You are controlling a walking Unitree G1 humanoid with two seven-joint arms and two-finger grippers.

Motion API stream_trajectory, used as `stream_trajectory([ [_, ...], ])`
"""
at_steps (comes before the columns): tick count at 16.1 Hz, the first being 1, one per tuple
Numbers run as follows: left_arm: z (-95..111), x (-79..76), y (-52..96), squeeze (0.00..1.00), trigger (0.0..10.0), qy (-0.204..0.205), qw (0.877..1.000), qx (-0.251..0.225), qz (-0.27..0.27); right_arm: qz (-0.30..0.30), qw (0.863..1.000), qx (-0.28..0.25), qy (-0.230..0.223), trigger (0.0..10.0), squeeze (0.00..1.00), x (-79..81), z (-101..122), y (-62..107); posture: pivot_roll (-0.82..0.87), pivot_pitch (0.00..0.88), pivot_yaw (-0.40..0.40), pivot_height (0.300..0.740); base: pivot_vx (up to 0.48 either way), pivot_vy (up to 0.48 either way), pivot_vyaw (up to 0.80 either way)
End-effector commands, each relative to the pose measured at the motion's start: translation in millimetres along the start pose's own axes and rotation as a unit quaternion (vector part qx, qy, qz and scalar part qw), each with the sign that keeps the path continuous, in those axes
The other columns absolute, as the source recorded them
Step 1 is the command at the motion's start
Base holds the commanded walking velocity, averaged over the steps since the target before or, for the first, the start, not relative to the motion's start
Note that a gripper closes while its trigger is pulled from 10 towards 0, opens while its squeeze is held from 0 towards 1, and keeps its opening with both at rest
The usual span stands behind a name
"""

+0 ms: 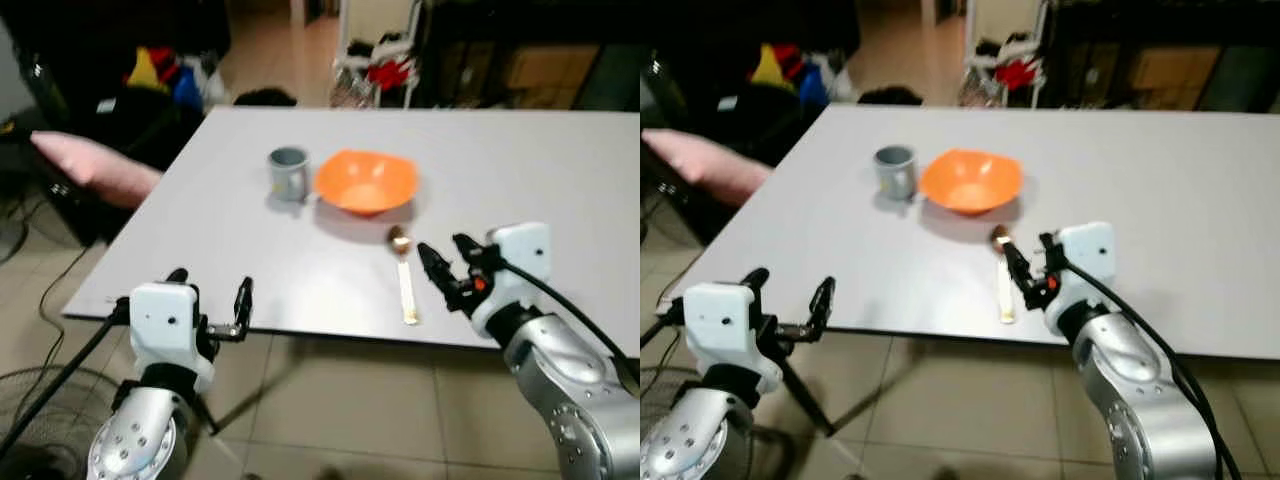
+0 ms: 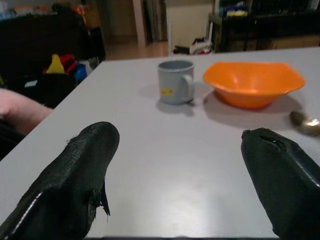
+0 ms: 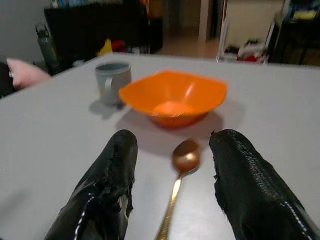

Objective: Setting the table

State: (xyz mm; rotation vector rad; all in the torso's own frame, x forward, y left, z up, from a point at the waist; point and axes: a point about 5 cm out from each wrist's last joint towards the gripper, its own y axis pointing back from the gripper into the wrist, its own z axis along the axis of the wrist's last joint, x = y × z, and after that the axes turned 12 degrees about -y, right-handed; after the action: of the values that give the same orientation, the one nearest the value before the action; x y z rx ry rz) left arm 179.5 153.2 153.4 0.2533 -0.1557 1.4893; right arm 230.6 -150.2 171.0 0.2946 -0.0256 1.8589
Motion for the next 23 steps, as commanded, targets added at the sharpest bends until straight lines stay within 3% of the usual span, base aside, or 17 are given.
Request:
stream_trajectory([
  [1, -6.6, 5.8, 3.8, 0.08, 10.0, -0.014, 1.000, 0.017, 0.015, 0.020, 1.000, -0.001, 0.001, 10.0, 0.00, 9.3, -4.8, -2.0, -0.02, 0.000, 0.069, 0.740, 0.000, -0.480, 0.00],
  [9, -7.0, 3.7, 3.0, 0.07, 10.0, -0.024, 1.000, 0.011, 0.006, 0.004, 1.000, 0.009, -0.029, 10.0, 0.00, 3.3, -27.6, -1.9, 0.00, 0.000, 0.060, 0.740, 0.000, -0.480, 0.00],
  [12, -6.2, -1.4, 2.6, 0.06, 10.0, -0.031, 0.999, 0.009, -0.010, 0.016, 1.000, 0.014, -0.010, 10.0, 0.00, 3.2, -27.1, 0.9, -0.01, 0.000, 0.076, 0.740, 0.000, -0.480, 0.00],
  [15, -8.4, 0.7, -2.6, 0.02, 10.0, -0.030, 0.999, 0.012, -0.011, 0.042, 0.999, 0.021, 0.004, 10.0, 0.00, 7.0, -30.3, 1.6, -0.02, 0.000, 0.090, 0.740, 0.000, 0.000, 0.80],
  [17, -5.4, 1.4, -4.2, 0.00, 10.0, -0.044, 0.999, 0.001, -0.012, 0.060, 0.998, 0.021, 0.004, 10.0, 0.09, 10.2, -28.6, 1.1, -0.02, 0.000, 0.087, 0.740, 0.000, 0.000, 0.80],
  [18, -5.8, 0.6, -3.9, 0.01, 10.0, -0.058, 0.998, -0.001, -0.015, 0.067, 0.997, 0.026, 0.008, 10.0, 0.24, 10.1, -29.9, 1.6, -0.02, 0.000, 0.080, 0.740, 0.000, 0.000, 0.80],
  [19, -6.6, 1.5, -3.1, 0.01, 10.0, -0.055, 0.998, 0.001, -0.008, 0.079, 0.996, 0.027, 0.013, 10.0, 0.29, 11.1, -29.8, 1.4, -0.02, 0.000, 0.075, 0.740, 0.000, 0.000, 0.80],
  [20, -6.6, 2.1, -3.3, 0.00, 10.0, -0.050, 0.999, 0.002, -0.002, 0.084, 0.996, 0.025, 0.014, 10.0, 0.40, 11.1, -29.2, 0.7, -0.02, 0.000, 0.073, 0.740, 0.000, 0.000, 0.80],
  [21, -7.1, 1.8, -5.0, 0.00, 10.0, -0.042, 0.999, 0.002, 0.005, 0.087, 0.996, 0.021, 0.014, 10.0, 0.44, 9.2, -28.9, -1.9, -0.01, 0.000, 0.068, 0.740, 0.000, 0.000, 0.80],
  [22, -6.0, 1.1, -6.2, 0.00, 10.0, -0.044, 0.999, 0.001, 0.004, 0.079, 0.997, 0.016, 0.015, 10.0, 0.58, 6.9, -28.4, -3.6, 0.00, 0.000, 0.061, 0.740, 0.000, 0.000, 0.80],
  [23, -2.7, 3.0, -5.1, 0.00, 10.0, -0.039, 0.999, -0.003, 0.010, 0.075, 0.997, 0.008, -0.001, 10.0, 1.00, 7.3, -26.1, -5.0, 0.01, 0.000, 0.057, 0.740, 0.000, 0.000, 0.80],
])
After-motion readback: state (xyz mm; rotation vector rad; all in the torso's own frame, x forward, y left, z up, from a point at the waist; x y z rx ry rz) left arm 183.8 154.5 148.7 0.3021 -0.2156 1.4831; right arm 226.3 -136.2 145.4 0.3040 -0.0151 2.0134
